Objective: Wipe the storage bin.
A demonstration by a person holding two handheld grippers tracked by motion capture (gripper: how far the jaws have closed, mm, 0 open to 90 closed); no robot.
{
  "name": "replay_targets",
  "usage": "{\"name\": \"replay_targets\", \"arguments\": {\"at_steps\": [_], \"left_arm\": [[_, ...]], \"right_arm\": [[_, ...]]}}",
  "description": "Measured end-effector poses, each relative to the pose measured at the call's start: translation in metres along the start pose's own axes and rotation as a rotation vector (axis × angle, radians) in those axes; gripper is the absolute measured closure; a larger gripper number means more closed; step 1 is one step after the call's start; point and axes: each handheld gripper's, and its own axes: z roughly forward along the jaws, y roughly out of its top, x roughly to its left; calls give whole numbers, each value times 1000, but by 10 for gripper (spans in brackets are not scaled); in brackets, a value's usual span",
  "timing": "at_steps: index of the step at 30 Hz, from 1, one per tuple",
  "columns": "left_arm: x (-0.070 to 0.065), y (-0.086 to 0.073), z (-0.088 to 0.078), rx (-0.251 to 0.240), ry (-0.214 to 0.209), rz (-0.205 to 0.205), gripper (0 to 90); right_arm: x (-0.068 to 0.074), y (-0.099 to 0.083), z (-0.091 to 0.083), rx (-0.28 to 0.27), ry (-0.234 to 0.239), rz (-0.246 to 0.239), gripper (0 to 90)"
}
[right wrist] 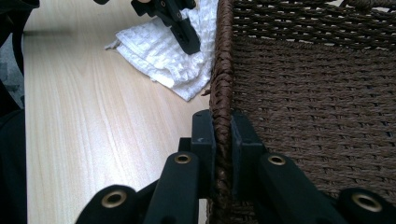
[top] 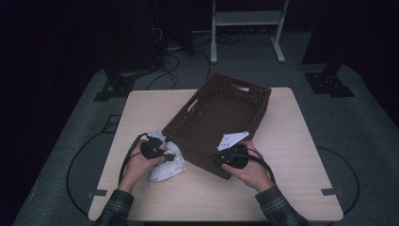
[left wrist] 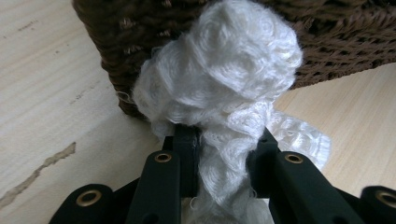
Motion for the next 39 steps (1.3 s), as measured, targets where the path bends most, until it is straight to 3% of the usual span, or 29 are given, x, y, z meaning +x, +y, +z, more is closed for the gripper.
{"name": "replay_targets", "arguments": {"at_steps": [9, 13, 35, 39], "left_arm": [[-4, -1, -3, -9, 6, 12, 707], [-10, 3, -13, -44, -24, 28, 708], [-35, 20, -59, -184, -59, 98, 708], [-40, 23, -69, -234, -74, 112, 709]], "right_arm": [[0, 0, 0, 0, -2, -1, 820], [0, 0, 0, 0, 0, -3, 820], [0, 0, 1, 1, -3, -2, 819], [0, 0, 1, 2, -2, -1, 819]]}}
